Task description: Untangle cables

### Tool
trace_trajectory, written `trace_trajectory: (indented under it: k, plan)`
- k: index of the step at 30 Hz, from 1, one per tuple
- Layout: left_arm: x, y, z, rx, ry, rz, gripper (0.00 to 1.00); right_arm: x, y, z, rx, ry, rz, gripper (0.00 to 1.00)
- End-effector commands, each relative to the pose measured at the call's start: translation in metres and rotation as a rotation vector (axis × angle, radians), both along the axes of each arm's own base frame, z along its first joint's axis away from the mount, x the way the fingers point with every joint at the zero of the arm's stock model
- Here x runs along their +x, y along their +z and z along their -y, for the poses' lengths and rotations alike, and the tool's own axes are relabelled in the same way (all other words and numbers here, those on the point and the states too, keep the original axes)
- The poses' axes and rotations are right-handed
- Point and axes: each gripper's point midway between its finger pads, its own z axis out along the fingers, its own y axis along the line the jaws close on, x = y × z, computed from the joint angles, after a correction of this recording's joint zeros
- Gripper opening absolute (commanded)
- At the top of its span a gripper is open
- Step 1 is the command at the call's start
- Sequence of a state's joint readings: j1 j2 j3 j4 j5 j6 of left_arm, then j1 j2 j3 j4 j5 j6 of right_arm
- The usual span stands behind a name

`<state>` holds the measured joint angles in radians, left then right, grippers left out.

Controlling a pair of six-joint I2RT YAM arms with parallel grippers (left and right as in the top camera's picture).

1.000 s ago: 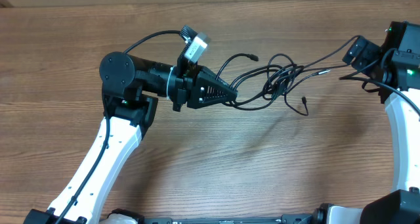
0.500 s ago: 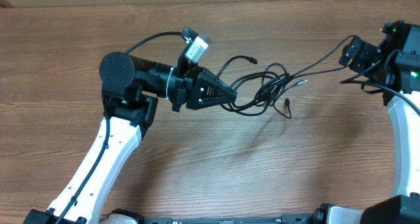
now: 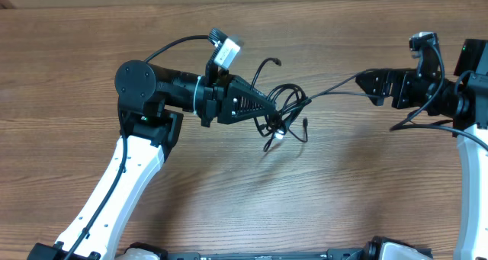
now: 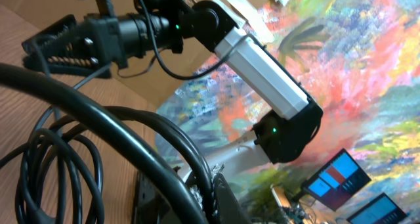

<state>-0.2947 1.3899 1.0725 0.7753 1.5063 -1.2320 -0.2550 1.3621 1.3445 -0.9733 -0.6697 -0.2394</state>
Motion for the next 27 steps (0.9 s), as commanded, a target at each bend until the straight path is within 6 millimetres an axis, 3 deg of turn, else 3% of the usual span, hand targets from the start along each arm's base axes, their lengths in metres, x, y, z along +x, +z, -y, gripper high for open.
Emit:
trace_trajectory:
  k: [1, 9, 17, 22, 27]
  plan:
    - [-0.001, 0.013, 0.000, -0.029, 0.034, 0.029, 0.04, -0.007, 0.024, -0.017, 0.053, 0.113, 0.097, 1.00]
    - [-0.014, 0.010, 0.008, -0.014, -0.030, 0.024, 0.04, 0.010, 0.049, -0.020, 0.115, 0.100, 0.192, 1.00]
    - [-0.024, 0.004, 0.006, 0.009, -0.086, 0.049, 0.04, 0.040, 0.056, 0.016, 0.122, -0.194, 0.172, 1.00]
    - [-0.025, 0.003, 0.005, -0.002, -0.097, 0.103, 0.04, 0.036, 0.056, 0.008, 0.213, -0.206, 0.113, 1.00]
    - [-0.022, 0.003, 0.003, -0.010, -0.083, 0.131, 0.04, 0.021, 0.061, -0.016, 0.333, -0.092, 0.066, 1.00]
